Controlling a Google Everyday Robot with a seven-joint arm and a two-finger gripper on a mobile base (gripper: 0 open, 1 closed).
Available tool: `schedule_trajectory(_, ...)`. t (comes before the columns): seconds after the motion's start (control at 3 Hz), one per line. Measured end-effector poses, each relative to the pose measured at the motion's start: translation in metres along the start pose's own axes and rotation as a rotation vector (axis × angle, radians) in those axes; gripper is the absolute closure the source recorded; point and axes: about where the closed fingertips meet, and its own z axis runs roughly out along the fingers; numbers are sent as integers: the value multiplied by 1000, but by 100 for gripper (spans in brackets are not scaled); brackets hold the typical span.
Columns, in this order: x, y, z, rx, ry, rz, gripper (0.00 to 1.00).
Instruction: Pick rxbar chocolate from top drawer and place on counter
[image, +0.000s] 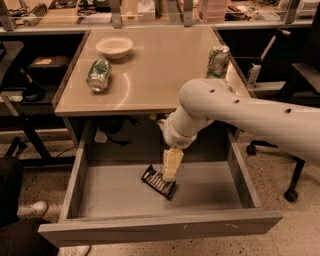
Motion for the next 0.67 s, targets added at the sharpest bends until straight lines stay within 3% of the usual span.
schedule_trajectory(0.33,0,0,0,0,0,0,0)
schedule_trajectory(0.67,1,2,6,-17,74,16,0)
